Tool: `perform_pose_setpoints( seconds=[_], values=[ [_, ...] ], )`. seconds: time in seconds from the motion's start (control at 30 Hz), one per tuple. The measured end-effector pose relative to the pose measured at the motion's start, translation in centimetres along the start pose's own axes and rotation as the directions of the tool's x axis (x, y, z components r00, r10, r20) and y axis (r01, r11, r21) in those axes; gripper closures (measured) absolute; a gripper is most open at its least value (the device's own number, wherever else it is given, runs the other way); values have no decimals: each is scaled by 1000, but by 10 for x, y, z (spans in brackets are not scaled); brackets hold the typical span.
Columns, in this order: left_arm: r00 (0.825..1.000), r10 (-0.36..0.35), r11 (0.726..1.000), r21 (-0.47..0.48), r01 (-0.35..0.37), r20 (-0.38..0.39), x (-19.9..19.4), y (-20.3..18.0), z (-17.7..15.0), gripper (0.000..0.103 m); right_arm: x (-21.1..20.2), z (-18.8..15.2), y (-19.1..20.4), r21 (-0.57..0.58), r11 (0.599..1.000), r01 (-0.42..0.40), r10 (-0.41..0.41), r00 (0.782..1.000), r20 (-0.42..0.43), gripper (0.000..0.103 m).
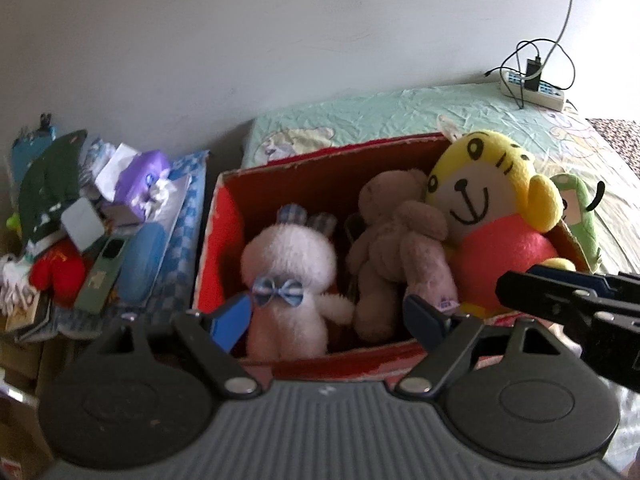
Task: Organize objects
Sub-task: 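Open the right gripper and lift it out of the red box, then move the right gripper to the green plush on the bed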
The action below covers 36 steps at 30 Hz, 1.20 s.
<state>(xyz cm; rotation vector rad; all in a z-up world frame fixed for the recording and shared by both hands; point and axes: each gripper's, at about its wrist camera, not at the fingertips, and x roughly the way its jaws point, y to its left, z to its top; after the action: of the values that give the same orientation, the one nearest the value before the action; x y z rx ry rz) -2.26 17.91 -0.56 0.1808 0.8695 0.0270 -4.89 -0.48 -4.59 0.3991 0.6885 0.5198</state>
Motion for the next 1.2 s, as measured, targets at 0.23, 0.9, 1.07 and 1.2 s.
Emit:
perform_pose_setpoints(
  seconds=[0.23,0.9,1.07,1.2],
  values=[
    [999,25,999,-47,-27,-44,-5,-17,-10,17,-10,4,-11,-62,996,-63,59,996,-64,71],
    [990,-28,994,-108,12,-141,-1,-95,-33,16,-39,6,-81,-100,986,-136,117,978,-171,71],
    [984,-88,993,-87,76,-153,2,-122,-36,19,-49,9,-114,-41,996,-83,76,984,-162,71],
    [977,-138,990,-48,132,-165,6,-154,-37,21,-55,11,-140,11,999,-43,44,987,-154,71]
  ],
)
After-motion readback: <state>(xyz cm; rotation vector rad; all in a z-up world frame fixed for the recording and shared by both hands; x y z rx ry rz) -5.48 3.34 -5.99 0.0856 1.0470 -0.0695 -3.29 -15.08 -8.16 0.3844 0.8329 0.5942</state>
